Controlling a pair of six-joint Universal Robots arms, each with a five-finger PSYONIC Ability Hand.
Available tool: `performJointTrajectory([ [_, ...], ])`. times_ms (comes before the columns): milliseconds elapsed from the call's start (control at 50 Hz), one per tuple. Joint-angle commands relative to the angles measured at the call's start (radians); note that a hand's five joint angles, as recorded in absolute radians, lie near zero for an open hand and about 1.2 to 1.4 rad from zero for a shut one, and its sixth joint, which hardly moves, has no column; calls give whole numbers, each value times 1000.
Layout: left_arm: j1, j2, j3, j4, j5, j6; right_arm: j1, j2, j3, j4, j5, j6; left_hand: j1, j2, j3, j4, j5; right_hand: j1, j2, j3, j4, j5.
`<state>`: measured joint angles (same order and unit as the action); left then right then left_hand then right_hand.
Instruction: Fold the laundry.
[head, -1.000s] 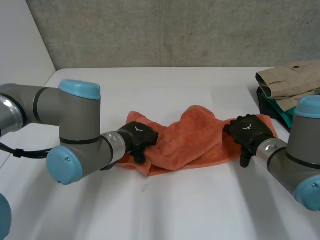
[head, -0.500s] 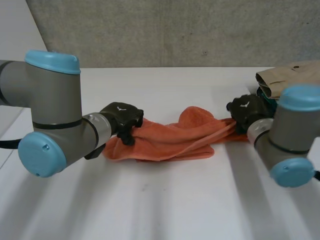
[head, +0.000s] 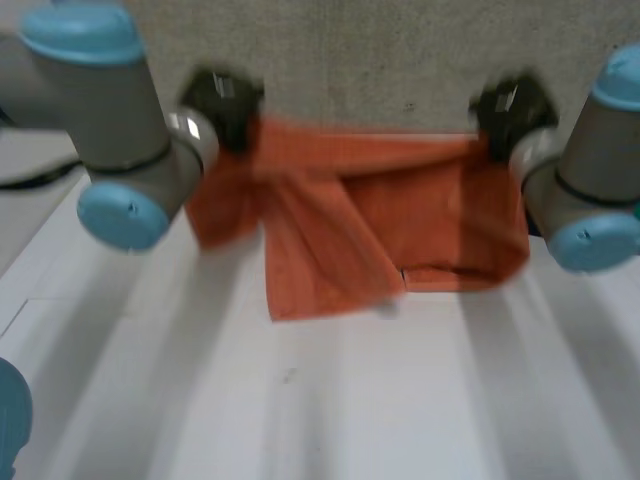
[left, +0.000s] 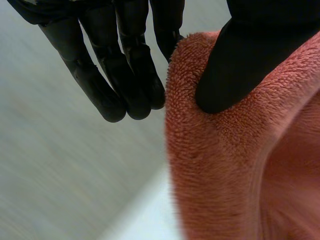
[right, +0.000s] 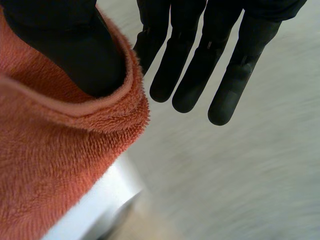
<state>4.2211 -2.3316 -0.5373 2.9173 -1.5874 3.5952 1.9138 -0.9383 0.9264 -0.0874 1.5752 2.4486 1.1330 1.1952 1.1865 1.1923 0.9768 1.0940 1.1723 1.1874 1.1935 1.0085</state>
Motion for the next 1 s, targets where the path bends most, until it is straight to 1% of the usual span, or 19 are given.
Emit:
performJointTrajectory([
  [20, 11, 113, 119, 289, -74, 0, 17, -72, -89, -483, 66, 171, 263, 201, 210, 204, 245, 302, 224, 209, 203, 213],
  [80, 11, 144, 80, 278, -78, -6, 25, -83, -98, -465, 31, 159, 263, 201, 210, 204, 245, 302, 224, 209, 203, 213],
  [180, 26, 222, -117, 223, -100, -19, 41, -92, -57, -362, -47, 144, 263, 201, 210, 204, 245, 302, 224, 209, 203, 213],
  [300, 39, 253, -364, 209, -125, -45, 19, -112, 98, -263, -67, 116, 263, 201, 210, 204, 245, 302, 224, 209, 203, 213],
  [380, 34, 226, -538, 217, -82, -58, 18, -114, 264, -187, -102, 81, 263, 201, 210, 204, 245, 302, 224, 209, 203, 213],
  [400, 34, 200, -590, 226, -53, -58, 18, -105, 331, -169, -124, 67, 263, 201, 210, 204, 245, 302, 224, 209, 203, 213],
  [460, 39, 147, -645, 252, -11, -55, 19, -74, 420, -158, -153, 44, 263, 201, 210, 204, 245, 302, 224, 209, 203, 213],
  [520, 45, 66, -678, 275, 21, -52, 21, -11, 497, -166, -161, -3, 18, -44, -35, -41, 0, 302, 224, 209, 203, 213],
  [540, 46, 46, -678, 275, 26, -52, 21, 7, 508, -170, -158, -19, -114, -176, -167, -173, -132, 302, 224, 209, 203, 213],
  [560, 46, 13, -673, 272, 24, -50, 18, 38, 517, -169, -146, -55, -339, -401, -392, -398, -357, 302, 224, 209, 203, 213],
  [620, 51, -9, -661, 252, 12, -47, 14, 62, 519, -166, -107, -105, -520, -582, -573, -579, -538, 302, 224, 209, 203, 213],
  [640, 57, -6, -653, 232, 0, -44, 13, 65, 520, -163, -81, -129, -660, -722, -713, -719, -678, 302, 224, 209, 203, 213],
  [680, 69, 23, -644, 205, -12, -41, 11, 62, 522, -160, -60, -138, -833, -896, -887, -893, -852, 302, 224, 209, 203, 213],
  [700, 74, 40, -644, 198, -14, -44, 11, 56, 525, -155, -43, -137, -861, -923, -914, -920, -879, 302, 224, 209, 203, 213],
  [800, 126, 141, -688, 186, -2, -52, 2, 23, 535, -155, -34, -106, -890, -952, -944, -950, -909, 302, 224, 209, 203, 213],
  [880, 183, 199, -763, 189, 56, -44, -13, 3, 539, -153, -35, -63, -843, -906, -897, -903, -862, 302, 224, 209, 203, 213],
  [960, 237, 225, -843, 181, 138, -13, -22, 1, 539, -150, -34, -30, -711, -774, -765, -771, -730, 302, 224, 209, 203, 213],
  [980, 259, 229, -875, 184, 170, 9, -22, 1, 539, -147, -34, -20, -548, -611, -602, -608, -567, 302, 224, 209, 203, 213],
  [1000, 267, 229, -892, 184, 182, 20, -22, 1, 539, -146, -34, -19, -492, -554, -545, -551, -510, 302, 224, 209, 203, 213],
])
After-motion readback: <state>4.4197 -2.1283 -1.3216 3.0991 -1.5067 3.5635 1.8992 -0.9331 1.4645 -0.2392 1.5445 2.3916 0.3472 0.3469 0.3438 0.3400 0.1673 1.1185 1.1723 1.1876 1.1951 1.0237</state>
